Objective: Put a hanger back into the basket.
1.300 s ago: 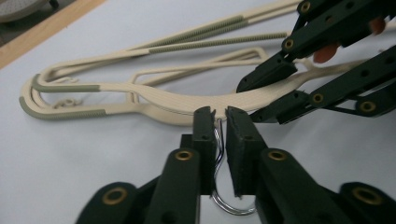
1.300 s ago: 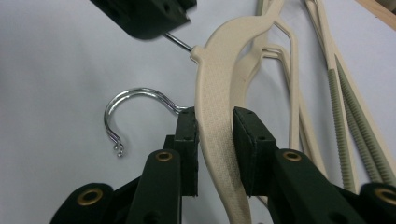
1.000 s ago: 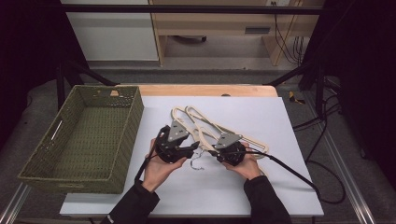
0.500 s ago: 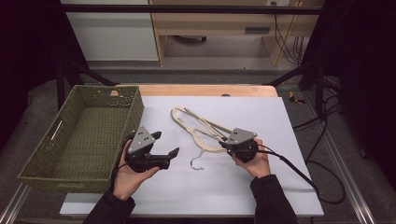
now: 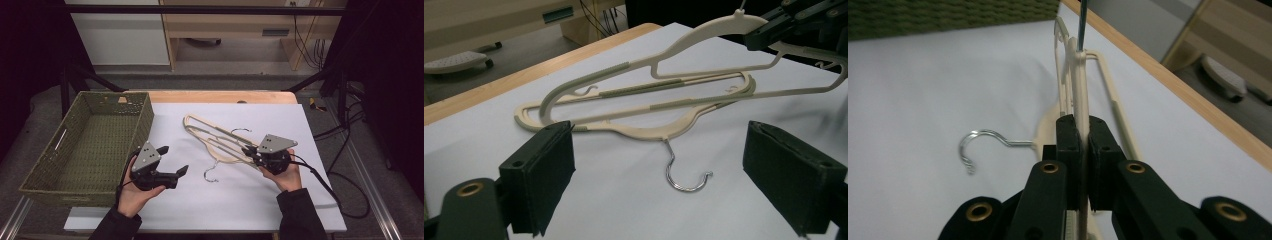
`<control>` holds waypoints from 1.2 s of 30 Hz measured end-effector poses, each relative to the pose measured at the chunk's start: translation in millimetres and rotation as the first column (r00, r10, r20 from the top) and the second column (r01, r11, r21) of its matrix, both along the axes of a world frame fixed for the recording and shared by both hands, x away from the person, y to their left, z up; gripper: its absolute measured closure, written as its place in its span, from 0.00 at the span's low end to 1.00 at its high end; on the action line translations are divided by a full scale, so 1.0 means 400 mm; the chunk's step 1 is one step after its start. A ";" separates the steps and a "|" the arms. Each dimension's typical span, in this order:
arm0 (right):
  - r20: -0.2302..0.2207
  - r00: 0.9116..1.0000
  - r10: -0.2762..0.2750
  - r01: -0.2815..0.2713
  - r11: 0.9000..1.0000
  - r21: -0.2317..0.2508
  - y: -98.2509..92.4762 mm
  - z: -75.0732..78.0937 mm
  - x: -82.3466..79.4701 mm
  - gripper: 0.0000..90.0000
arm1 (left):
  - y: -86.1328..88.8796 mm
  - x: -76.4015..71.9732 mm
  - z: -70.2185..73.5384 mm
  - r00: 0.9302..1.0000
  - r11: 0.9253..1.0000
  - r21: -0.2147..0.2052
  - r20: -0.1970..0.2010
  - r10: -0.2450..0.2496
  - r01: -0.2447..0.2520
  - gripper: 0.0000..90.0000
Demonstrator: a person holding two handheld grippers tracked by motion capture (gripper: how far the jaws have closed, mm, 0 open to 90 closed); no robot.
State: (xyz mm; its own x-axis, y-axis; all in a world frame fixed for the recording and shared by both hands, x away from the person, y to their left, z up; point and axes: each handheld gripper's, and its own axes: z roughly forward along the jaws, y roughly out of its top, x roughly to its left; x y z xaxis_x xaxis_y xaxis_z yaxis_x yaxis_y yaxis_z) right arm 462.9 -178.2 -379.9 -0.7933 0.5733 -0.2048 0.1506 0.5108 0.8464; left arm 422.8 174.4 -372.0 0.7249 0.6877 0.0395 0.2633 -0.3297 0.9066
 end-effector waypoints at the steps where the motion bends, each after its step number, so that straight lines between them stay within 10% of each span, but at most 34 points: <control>1: 0.000 1.000 0.000 0.000 1.000 0.000 0.000 0.000 0.000 0.96 | 0.000 0.000 0.000 1.000 1.000 0.000 0.000 0.000 0.000 0.15; 15: -0.118 0.960 0.253 -0.246 0.967 0.073 0.109 0.008 -0.070 0.96 | -0.072 0.003 -0.016 0.990 0.984 0.105 -0.015 -0.140 0.141 0.23; 27: -0.193 0.917 0.348 -0.340 0.937 0.074 0.145 -0.016 -0.080 0.96 | -0.105 0.005 -0.047 0.963 0.944 0.192 -0.080 -0.259 0.269 0.74; 32: -0.206 0.915 0.346 -0.338 0.938 0.073 0.145 -0.016 -0.079 0.95 | -0.106 -0.001 -0.046 0.962 0.936 0.221 -0.087 -0.260 0.273 0.77; 36: -0.175 0.941 0.289 -0.283 0.957 0.060 0.144 -0.015 -0.077 0.86 | -0.110 -0.009 -0.045 0.958 0.932 0.226 -0.101 -0.267 0.284 0.85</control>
State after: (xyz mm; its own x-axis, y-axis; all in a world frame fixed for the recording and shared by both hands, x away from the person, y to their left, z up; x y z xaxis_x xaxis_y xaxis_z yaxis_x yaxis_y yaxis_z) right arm 432.1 -120.7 -385.9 -0.9466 0.3212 -0.0278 0.1542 0.5268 0.8359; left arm 419.3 130.4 -389.8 0.8911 0.4375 0.1202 0.1897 -0.5999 0.7773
